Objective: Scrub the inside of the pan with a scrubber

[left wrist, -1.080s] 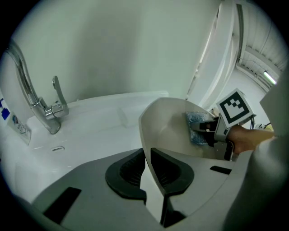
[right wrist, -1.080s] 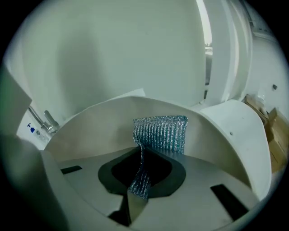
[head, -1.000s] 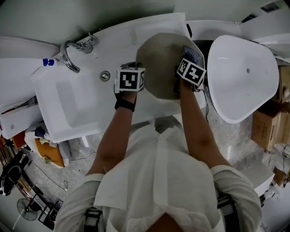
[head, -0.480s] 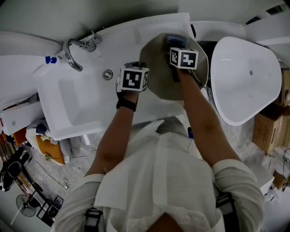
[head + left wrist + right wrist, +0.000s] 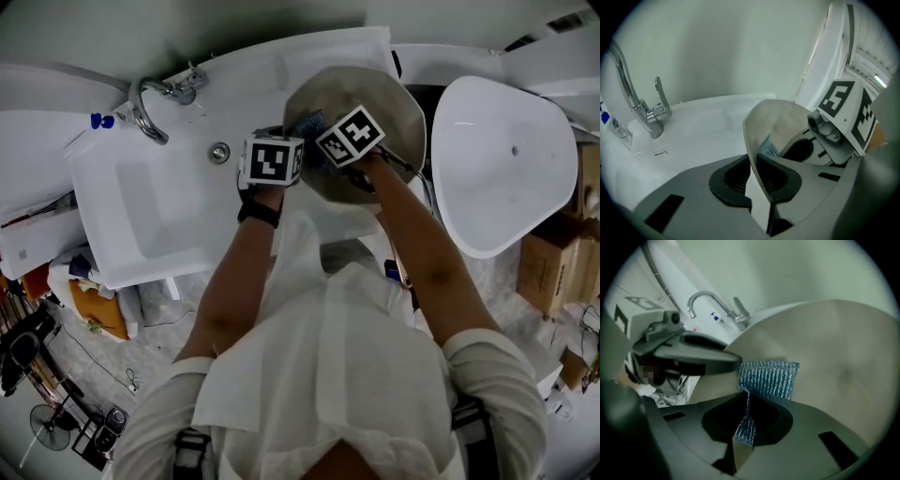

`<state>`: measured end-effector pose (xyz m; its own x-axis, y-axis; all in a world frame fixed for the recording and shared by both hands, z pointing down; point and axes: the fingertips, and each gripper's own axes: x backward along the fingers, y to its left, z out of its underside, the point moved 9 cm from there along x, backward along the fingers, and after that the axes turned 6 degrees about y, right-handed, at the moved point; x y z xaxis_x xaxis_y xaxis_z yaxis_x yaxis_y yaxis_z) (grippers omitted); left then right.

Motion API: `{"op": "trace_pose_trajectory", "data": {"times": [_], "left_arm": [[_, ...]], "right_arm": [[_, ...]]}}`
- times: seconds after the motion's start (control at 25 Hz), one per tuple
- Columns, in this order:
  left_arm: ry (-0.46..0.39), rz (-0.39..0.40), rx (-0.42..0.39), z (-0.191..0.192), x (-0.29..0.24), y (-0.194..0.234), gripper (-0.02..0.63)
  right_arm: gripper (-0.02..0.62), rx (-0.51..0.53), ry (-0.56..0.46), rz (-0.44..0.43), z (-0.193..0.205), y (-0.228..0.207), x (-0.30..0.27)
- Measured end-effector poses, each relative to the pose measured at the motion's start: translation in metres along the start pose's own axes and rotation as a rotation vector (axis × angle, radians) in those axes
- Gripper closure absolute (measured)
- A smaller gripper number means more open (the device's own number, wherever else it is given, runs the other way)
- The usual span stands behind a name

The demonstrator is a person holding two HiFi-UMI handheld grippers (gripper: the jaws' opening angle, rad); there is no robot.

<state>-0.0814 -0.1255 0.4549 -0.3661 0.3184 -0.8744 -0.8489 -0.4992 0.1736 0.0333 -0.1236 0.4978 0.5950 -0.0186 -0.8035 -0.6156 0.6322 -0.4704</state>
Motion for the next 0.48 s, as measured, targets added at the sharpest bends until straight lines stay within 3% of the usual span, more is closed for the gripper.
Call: {"op": "trace_pose_trajectory", "data": {"times": [0.12,0.24,0.48], "left_arm": [[-0.009,-0.011,0.011,0.0,0.0,-0.001,0.554],[-0.018,-0.015,0.02,0.001,0.0,-0.001,0.554],[-0.026,-0.013,0.033,0.001,0.0,0.0,0.555]], "right_arm": [[0.561,0.089,0.174,-0.08,0.021,0.012,0.001],[0.561,0.128,0.281,-0.106,0.036,0.017,0.006],[0.561,0.216,0.554,-0.052,0.06,0.017,0.02]]}}
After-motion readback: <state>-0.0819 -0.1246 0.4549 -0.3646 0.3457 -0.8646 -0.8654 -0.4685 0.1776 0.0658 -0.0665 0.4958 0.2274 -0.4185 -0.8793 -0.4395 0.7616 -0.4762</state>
